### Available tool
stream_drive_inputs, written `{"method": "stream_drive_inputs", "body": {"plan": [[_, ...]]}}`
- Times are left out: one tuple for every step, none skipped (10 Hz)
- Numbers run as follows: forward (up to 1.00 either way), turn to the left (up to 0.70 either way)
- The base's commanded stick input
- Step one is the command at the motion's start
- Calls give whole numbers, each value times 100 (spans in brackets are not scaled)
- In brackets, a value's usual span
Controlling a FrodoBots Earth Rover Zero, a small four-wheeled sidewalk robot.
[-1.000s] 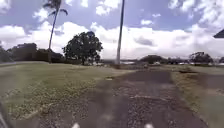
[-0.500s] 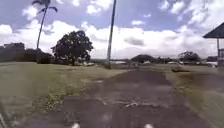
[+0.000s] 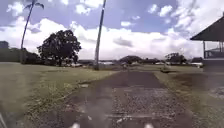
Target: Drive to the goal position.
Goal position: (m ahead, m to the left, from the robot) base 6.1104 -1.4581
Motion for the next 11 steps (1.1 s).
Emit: {"method": "stream_drive_inputs", "body": {"plan": [[70, 0], [70, 0], [70, 0], [70, 0], [70, 0], [70, 0], [70, 0], [70, 0], [70, 0], [70, 0], [70, 0]]}}
